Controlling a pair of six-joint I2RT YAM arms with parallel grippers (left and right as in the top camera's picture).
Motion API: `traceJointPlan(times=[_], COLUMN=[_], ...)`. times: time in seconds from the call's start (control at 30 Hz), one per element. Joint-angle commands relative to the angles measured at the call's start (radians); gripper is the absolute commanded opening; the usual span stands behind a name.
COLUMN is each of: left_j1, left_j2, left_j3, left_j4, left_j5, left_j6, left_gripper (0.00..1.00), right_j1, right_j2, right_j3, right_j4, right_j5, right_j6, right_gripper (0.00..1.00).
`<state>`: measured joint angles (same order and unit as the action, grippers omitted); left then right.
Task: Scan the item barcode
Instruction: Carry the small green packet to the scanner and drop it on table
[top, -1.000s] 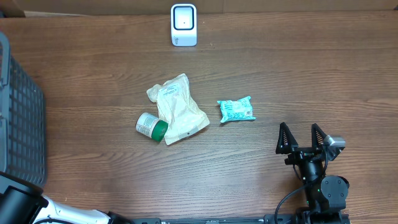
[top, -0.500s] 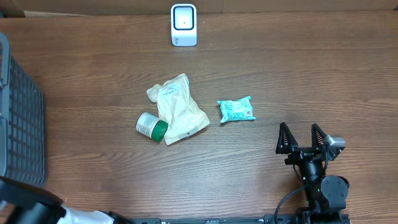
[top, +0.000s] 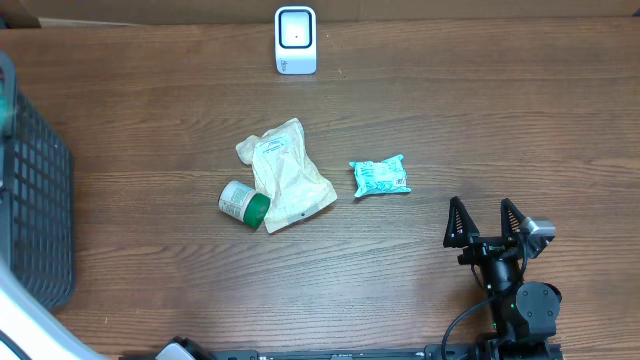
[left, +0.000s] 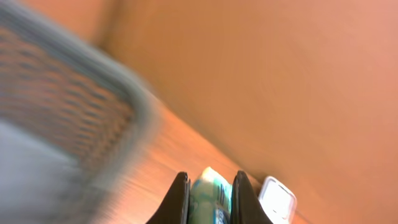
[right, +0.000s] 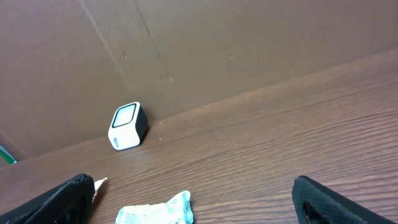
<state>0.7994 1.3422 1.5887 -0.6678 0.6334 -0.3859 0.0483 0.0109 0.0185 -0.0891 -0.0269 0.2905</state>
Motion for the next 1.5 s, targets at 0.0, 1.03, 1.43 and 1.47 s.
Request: traceJointPlan(times=[0.0, 1.03, 1.43, 1.47], left_j1=[-0.177, -1.088, -0.98, -0.923], left_j2=[-0.078, 0.559, 0.559, 0.559], left_j3=[0.018, -0.069, 0.46, 0.599], left_j4=[-0.111, -0.233, -0.563, -0.642], left_j5=[0.023, -0.134, -0.289, -0.332], left_j6=[0.003, -0.077, 0.13, 0.153], left_gripper=[0.04, 1.0, 1.0, 0.99], right_j1=[0.006, 0.006, 0.006, 0.006], right_j2=[-0.007, -0.007, -0.007, -0.007], right_j3=[-0.011, -0.011, -0.011, -0.011], right_j4=[0.008, 0.008, 0.008, 0.008], right_j5=[-0.001, -0.001, -0.001, -0.001], right_j6=[-0.003, -0.004, -0.003, -0.003], right_gripper=[1.0, 1.0, 1.0, 1.0])
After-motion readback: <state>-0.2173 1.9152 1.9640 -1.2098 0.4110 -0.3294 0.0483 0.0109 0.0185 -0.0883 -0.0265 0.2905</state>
